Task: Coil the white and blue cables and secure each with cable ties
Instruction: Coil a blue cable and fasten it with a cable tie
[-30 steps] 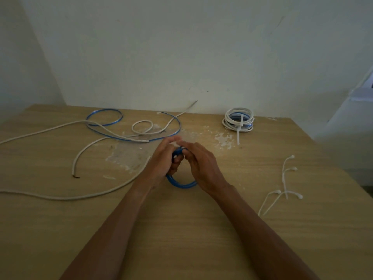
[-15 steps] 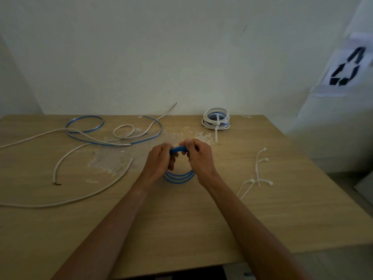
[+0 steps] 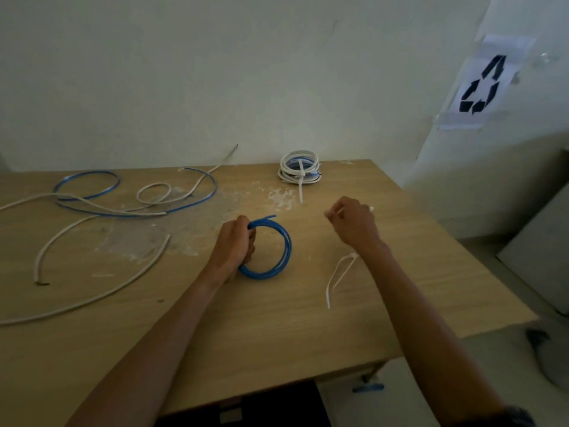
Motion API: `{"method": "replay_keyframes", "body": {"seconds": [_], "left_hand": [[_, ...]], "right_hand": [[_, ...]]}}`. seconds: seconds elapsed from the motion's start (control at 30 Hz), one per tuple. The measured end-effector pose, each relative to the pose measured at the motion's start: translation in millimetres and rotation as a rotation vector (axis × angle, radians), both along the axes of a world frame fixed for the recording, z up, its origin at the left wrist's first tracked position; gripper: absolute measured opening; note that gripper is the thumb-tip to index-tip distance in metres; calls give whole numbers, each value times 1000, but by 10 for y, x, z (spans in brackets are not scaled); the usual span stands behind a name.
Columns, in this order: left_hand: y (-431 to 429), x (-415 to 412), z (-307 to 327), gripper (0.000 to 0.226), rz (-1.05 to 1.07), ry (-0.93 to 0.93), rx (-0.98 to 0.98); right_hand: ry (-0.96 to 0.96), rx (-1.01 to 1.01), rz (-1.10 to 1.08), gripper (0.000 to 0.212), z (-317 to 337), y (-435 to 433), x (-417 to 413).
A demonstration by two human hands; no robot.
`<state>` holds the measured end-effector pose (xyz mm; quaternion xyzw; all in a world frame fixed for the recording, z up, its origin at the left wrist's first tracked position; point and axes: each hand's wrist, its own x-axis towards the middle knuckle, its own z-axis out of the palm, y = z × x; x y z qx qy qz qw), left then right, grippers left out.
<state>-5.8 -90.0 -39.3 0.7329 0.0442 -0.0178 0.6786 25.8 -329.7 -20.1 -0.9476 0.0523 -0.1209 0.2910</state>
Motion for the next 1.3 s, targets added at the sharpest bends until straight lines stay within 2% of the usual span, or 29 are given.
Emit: {"method": "replay_keyframes", "body": {"seconds": [0.03, 0.13, 0.2, 0.3, 0.37, 0.43, 0.53, 0.63, 0.73, 0.93, 1.03, 1.17, 1.3], "left_hand": [[23, 4, -14, 41, 5, -2, -9], [55, -3, -28, 42, 19, -15, -19], [63, -11, -36, 42, 30, -23, -20], [73, -13, -59, 42, 66, -36, -26], [108, 4, -80, 41, 114, -46, -38], [160, 35, -116, 42, 210, -70, -43], [323, 107, -132, 39, 441, -125, 15], [531, 193, -147, 35, 597, -134, -48], [666, 268, -181, 30, 658, -90, -182], [637, 285, -138, 35, 673, -64, -319], [589, 246, -95, 39, 544, -67, -287], [498, 187, -75, 44, 335, -124, -113], [503, 200, -101, 39, 279, -204, -134]], "right_hand": [[120, -82, 62, 7, 47, -202, -20], [440, -195, 342, 22, 130, -510, -111], [485, -238, 414, 23, 141, -506, -139], [484, -251, 408, 20, 123, -437, -111], [410, -235, 397, 21, 114, -384, -57], [217, -164, 353, 15, 106, -298, -9], [-112, 140, 281, 8, 129, 40, -12], [-266, 409, 323, 10, 148, 513, -92], [-296, 600, 359, 12, 125, 916, -169], [-439, 629, 386, 12, -54, 1534, -262], [-419, 722, 359, 11, -113, 1708, -312], [-315, 790, 370, 15, -189, 1782, -375], [-251, 803, 369, 21, -214, 1760, -405]]}}
